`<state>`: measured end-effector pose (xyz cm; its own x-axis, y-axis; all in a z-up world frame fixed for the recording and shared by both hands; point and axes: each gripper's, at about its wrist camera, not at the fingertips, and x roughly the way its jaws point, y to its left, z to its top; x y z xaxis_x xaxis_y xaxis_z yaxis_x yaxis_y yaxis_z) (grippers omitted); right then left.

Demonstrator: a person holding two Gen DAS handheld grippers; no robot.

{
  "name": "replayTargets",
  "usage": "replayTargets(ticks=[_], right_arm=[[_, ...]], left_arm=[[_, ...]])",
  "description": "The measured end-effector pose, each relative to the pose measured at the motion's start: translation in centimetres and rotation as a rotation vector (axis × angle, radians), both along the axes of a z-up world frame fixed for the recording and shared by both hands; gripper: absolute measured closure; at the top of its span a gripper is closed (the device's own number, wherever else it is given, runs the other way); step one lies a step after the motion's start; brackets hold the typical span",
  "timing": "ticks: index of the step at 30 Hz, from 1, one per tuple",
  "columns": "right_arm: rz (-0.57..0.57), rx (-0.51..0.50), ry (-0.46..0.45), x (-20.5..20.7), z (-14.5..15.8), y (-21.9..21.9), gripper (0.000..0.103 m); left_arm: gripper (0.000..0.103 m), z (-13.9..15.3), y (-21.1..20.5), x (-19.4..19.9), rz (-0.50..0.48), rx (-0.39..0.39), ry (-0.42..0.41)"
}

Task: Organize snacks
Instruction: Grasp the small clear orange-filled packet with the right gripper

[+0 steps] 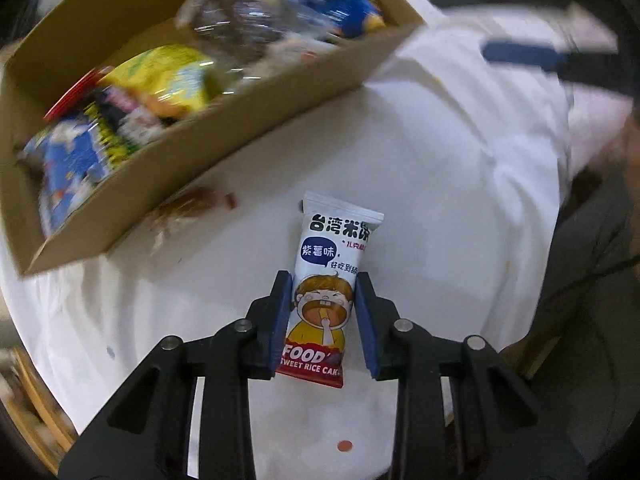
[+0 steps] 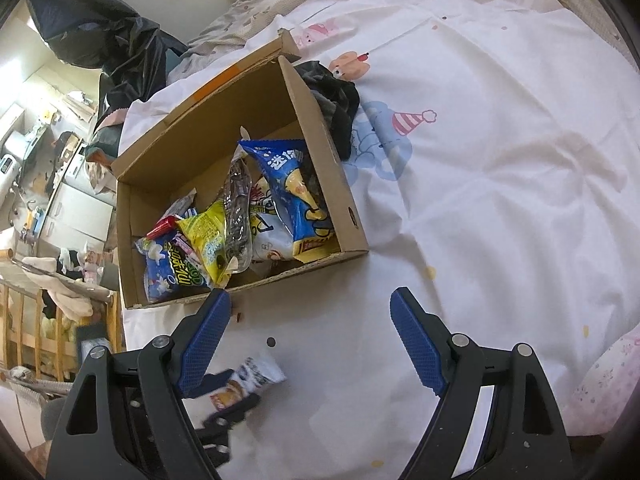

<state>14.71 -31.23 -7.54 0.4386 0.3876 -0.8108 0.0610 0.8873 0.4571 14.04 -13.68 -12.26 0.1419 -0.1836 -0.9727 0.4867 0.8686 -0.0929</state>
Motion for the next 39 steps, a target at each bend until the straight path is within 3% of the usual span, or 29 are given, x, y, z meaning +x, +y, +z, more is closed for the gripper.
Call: replayTargets(ticks=[7, 11, 16, 22, 26, 29, 33, 39], right_arm=[[0.023, -0.018, 0.008, -0.3, -0.4, 0.9, 0.019], [0.046, -0.03, -0.019, -0.8, -0.7, 2.7, 0.019], [0.087, -0.039, -0.049, -1.5, -1.6, 5.5, 0.016], [0.103, -0.086, -0.074, -2.6, -3.7, 8.8, 0.012], [0.081, -0.195, -0.146, -3.9, -6.1, 11.5, 0.011], [0.062, -0.239, -0.103, -4.3, -9.0, 13.4, 0.011], [0.095, -0.367, -0.16, -4.3, -9.4, 16.2, 0.01], [0.14, -0.349, -0.165, -2.0, -9.4, 19.0, 0.008]], left_arm=[[0.076, 2.7, 5.3, 0.3, 0.231, -0.048, -0.036], [0.076, 3.3, 8.6, 1.4, 0.374, -0.04, -0.073], [0.076, 4.0, 13.5, 1.0, 0.561, -0.095, -0.08], [0.076, 5.0, 16.8, 0.2, 0.695, -0.098, -0.144], [0.076, 4.1, 18.0, -0.1, 0.776, -0.095, -0.133], [0.076, 3.8, 18.9, -0.1, 0.819, -0.114, -0.116], [0.076, 4.0, 19.5, -0.1, 0.853, -0.135, -0.12], [0.076, 4.3, 19.2, 0.1, 0.854, -0.155, -0.121]])
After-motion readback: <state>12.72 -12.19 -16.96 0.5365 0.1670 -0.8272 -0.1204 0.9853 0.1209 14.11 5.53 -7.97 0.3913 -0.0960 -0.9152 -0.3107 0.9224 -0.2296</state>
